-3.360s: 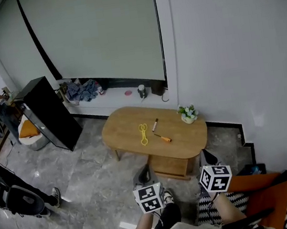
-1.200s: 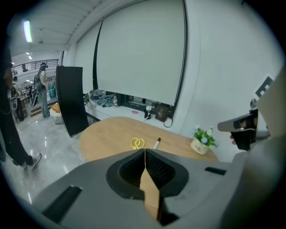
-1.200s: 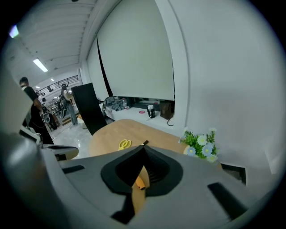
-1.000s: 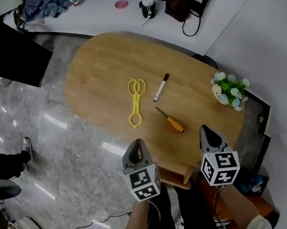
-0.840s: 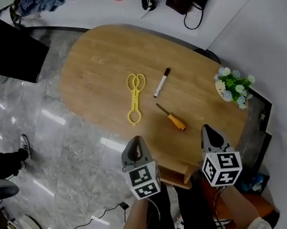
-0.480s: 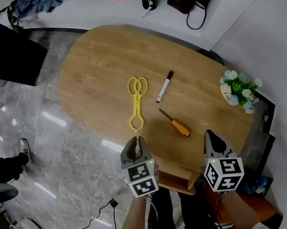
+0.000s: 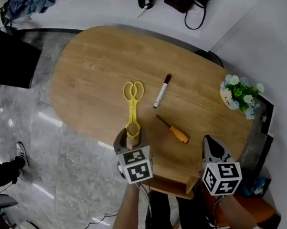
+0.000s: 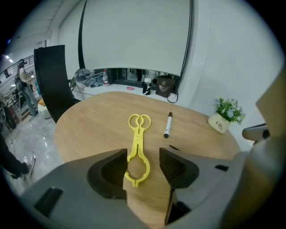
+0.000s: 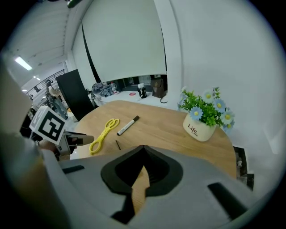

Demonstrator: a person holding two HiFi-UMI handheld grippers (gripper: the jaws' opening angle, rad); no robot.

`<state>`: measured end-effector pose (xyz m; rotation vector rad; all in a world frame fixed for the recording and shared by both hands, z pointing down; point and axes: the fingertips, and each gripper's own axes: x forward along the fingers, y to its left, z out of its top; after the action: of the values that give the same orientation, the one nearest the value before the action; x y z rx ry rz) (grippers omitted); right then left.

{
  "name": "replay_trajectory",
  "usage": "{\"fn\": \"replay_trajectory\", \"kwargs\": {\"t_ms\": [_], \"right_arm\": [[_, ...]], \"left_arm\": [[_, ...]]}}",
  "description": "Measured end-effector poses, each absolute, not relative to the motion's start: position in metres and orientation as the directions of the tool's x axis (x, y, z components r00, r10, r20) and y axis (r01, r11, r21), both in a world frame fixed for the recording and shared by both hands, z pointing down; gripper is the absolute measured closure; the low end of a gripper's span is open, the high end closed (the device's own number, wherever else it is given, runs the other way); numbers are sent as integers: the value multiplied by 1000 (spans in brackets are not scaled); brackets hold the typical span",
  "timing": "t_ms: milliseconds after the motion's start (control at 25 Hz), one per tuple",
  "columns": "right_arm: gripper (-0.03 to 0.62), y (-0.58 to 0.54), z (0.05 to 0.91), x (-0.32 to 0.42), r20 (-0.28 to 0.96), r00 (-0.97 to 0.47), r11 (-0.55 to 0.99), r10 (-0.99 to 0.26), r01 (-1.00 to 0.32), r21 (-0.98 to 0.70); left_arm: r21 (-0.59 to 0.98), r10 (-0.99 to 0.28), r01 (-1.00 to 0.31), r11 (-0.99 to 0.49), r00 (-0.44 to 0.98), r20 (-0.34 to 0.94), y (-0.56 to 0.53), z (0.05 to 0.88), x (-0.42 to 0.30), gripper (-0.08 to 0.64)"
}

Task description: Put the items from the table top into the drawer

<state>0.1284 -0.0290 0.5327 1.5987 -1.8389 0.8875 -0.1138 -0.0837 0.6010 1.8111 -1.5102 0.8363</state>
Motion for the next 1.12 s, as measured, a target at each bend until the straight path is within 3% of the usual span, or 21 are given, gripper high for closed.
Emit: {"fn": "replay_trajectory", "kwargs": {"t_ms": [480, 880, 1040, 1120], "right_arm": [[598, -15, 556, 138, 796, -140, 56, -589, -990, -132], [600, -12, 565, 141, 804, -140, 54, -577, -990, -134], [599, -10, 567, 144, 806, -141, 50, -574, -989, -137], [600, -8, 568, 143, 808, -144, 52, -571, -989, -139]], "left_arm": [[41, -487, -958, -283, 181, 855, -144, 646, -109, 364], [73, -435, -960, -271, 190, 880, -150, 659, -112, 365], [96, -406, -957, -275, 206, 890, -150, 656, -117, 439], [80, -402, -950, -302, 203, 893, -150, 657, -117, 440]]}}
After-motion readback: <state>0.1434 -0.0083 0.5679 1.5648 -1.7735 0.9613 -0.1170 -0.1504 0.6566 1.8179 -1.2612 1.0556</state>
